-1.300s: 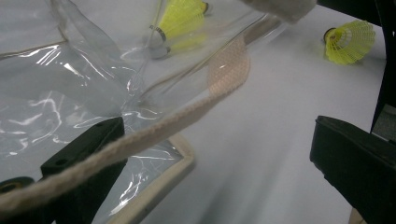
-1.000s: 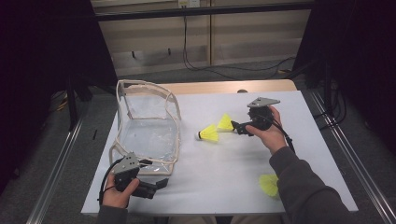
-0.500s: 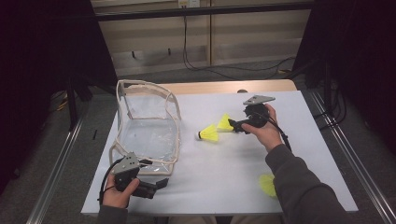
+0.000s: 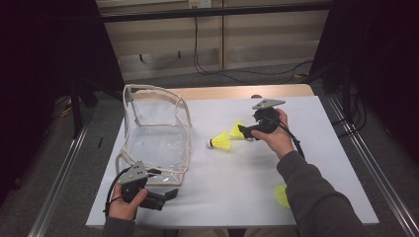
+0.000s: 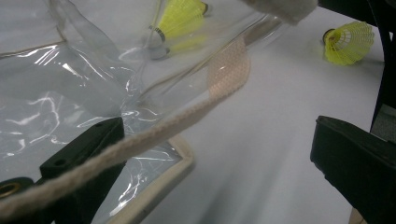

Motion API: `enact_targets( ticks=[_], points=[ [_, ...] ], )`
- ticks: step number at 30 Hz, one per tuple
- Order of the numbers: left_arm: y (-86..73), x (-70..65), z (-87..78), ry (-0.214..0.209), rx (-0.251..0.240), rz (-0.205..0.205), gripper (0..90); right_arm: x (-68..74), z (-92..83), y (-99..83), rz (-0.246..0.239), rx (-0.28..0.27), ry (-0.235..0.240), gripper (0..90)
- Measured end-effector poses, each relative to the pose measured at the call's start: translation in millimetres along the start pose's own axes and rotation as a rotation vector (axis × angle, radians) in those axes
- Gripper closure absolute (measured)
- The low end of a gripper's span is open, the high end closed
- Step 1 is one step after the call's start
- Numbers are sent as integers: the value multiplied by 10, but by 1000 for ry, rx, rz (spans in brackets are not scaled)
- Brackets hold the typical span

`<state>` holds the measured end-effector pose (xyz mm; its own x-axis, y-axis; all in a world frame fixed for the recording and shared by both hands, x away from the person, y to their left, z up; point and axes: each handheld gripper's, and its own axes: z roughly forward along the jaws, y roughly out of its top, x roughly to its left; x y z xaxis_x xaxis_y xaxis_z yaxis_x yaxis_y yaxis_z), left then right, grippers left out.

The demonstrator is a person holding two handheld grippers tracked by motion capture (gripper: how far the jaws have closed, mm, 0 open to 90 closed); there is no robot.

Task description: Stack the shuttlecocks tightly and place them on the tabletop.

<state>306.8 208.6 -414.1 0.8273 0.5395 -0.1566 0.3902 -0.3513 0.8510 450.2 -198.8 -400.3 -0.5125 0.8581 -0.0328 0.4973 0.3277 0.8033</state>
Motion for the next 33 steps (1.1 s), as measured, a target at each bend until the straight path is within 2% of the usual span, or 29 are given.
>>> enact_targets(
  ticks=[23, 33],
  points=[
    [-1, -2, 3, -2, -2, -4, 36, 41, 73, 106, -6, 17, 2, 46],
    [-3, 0, 6, -5, -1, -5, 36, 77, 141, 149, -8, 33, 11, 97]
  ],
)
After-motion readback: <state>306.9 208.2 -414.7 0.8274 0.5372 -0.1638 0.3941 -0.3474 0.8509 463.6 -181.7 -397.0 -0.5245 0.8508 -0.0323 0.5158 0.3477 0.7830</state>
